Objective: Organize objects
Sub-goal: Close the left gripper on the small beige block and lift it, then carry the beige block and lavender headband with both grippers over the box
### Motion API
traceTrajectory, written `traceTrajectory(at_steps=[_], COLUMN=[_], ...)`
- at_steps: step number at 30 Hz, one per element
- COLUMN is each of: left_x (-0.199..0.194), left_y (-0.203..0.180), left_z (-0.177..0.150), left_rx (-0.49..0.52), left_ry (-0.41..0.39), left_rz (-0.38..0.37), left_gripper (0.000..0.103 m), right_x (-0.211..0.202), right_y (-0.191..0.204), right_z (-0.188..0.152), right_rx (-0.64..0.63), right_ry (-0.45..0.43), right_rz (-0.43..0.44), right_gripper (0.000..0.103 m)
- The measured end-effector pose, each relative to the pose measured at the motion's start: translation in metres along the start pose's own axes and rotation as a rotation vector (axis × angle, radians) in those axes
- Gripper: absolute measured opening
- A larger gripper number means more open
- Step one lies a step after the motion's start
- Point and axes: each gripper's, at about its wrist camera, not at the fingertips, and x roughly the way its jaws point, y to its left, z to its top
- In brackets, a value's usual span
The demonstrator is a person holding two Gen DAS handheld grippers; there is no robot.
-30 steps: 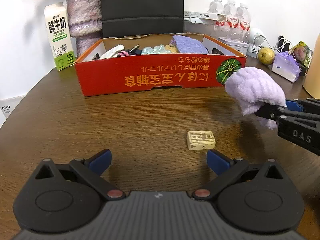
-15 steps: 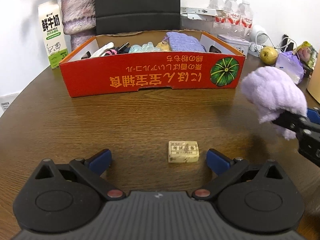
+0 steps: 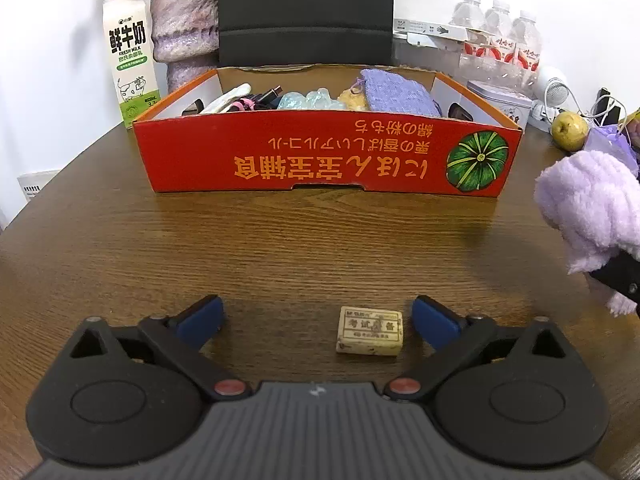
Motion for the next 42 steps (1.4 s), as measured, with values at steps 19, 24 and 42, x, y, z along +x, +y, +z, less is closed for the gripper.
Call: traceTrajectory(at_steps=[19,24,42], left_x=[-0.015,-0.021,-0.059], left_y=[0.003,0.009,0.036], left_z=[-0.004,-0.004,-0.006], left_rx=[0.009,0.014,0.003], left_ry=[-0.044,-0.063,-0.170], left_rz=[-0.065,-0.062,-0.072], left_gripper=[0.031,0.031,0.031], right_x=[-0.001,-0.001,-0.010], right_y=[0.005,0.006,0.039], right_z=[-0.002,-0.002,-0.003], right_rx=[-0.015,-0.016,-0.056], right_ry=[-0.004,-0.007,-0.027], right_rz=[0.007,0.007,0.027], right_gripper=[0.031,0.031,0.031])
